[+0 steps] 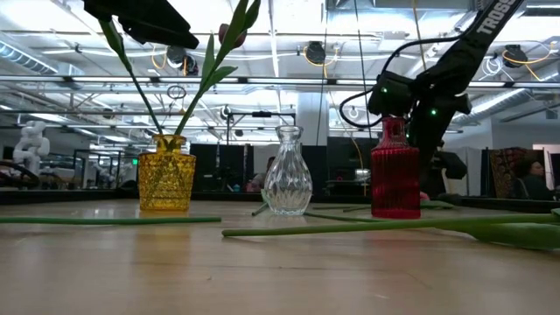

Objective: Sort flowers into vase by color
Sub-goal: Put the top pink tulip into the transparent vase

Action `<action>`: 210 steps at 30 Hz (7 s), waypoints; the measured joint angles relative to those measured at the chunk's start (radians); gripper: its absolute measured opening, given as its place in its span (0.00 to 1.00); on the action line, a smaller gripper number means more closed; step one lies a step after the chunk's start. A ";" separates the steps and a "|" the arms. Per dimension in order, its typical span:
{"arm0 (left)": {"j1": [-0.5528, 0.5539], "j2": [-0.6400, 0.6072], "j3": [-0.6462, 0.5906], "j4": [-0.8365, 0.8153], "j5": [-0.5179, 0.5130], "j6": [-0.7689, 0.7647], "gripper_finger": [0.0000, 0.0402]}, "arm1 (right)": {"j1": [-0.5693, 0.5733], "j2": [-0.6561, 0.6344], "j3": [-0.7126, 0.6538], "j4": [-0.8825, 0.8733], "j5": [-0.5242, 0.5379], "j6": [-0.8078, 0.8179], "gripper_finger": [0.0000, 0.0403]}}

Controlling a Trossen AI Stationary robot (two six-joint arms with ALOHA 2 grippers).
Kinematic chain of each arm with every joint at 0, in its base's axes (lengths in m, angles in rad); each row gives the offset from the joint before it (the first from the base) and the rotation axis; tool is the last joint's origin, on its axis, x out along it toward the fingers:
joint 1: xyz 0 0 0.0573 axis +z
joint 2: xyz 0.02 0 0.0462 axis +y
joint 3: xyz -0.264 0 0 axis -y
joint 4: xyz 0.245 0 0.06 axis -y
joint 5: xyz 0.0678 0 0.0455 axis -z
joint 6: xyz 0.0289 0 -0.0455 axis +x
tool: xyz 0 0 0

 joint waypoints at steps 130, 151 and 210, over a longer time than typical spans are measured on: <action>-0.002 0.000 0.000 0.030 0.001 -0.079 0.56 | -0.004 -0.540 0.000 0.194 -0.222 -0.501 0.01; -0.052 0.000 0.001 0.323 0.092 -0.018 0.56 | 0.499 -0.864 0.000 0.276 -0.110 -0.693 0.02; 0.201 0.646 0.443 1.040 0.042 0.344 0.56 | 0.718 -0.433 0.001 1.029 -0.224 -0.896 0.02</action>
